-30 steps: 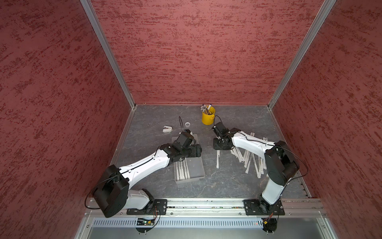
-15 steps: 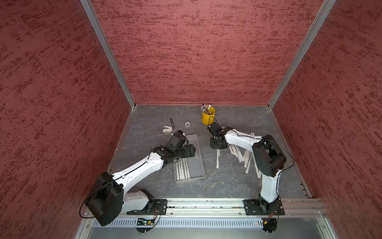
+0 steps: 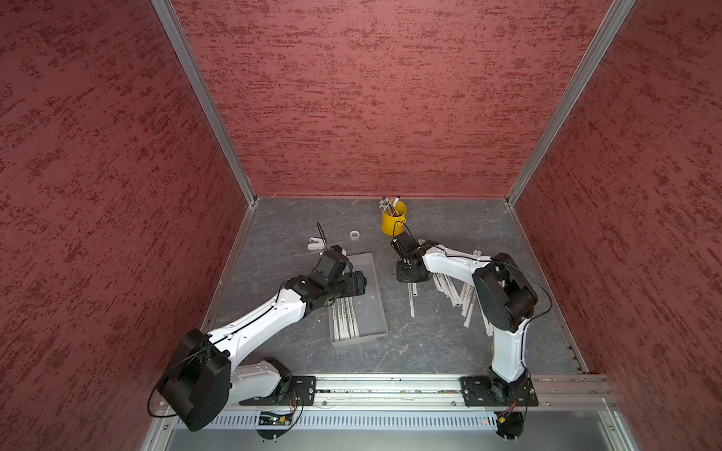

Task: Put the straws into the storage box
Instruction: Pick up the straw from the center of the board, then place the straw in the storage box.

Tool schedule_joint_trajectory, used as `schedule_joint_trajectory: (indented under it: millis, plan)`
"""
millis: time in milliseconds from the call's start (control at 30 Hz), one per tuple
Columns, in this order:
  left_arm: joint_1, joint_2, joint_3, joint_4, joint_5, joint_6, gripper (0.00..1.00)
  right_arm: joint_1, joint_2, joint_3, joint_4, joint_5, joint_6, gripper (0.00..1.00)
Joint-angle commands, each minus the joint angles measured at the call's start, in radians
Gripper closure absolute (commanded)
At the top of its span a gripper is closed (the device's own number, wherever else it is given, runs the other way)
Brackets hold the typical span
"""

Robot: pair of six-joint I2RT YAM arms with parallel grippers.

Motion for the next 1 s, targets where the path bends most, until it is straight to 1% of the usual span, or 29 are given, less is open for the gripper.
schedule_joint_trajectory:
  millis: [0,233,367,467,567,633,733,833,967]
  plan:
    - [0.026,-0.038,-0.020,-0.022,-0.001,0.022,0.10,0.011,-0.027,-0.026,-0.002,0.018,0.008,0.91]
    - [0.108,-0.145,-0.054,-0.083,-0.008,0.038,0.10,0.087,-0.157,-0.069,-0.034,0.038,0.066,0.94]
    - [0.143,-0.192,-0.074,-0.109,-0.012,0.034,0.10,0.172,-0.231,-0.061,-0.075,0.048,0.129,0.95]
    - [0.156,-0.219,-0.082,-0.137,-0.032,0.023,0.10,0.259,-0.252,-0.003,-0.100,0.047,0.175,0.95]
    - [0.168,-0.245,-0.097,-0.155,-0.052,0.009,0.10,0.342,-0.212,0.085,-0.104,0.050,0.203,0.95]
    - [0.180,-0.264,-0.110,-0.158,-0.051,0.005,0.10,0.383,-0.159,0.135,-0.084,0.075,0.218,0.95]
    - [0.192,-0.281,-0.123,-0.169,-0.048,-0.001,0.10,0.396,-0.084,0.172,-0.033,0.076,0.227,0.95]
    - [0.195,-0.294,-0.137,-0.167,-0.045,-0.006,0.10,0.403,-0.009,0.221,-0.027,0.072,0.215,0.95]
    - [0.196,-0.291,-0.148,-0.154,-0.039,-0.012,0.11,0.409,0.068,0.238,-0.007,0.042,0.216,0.95]
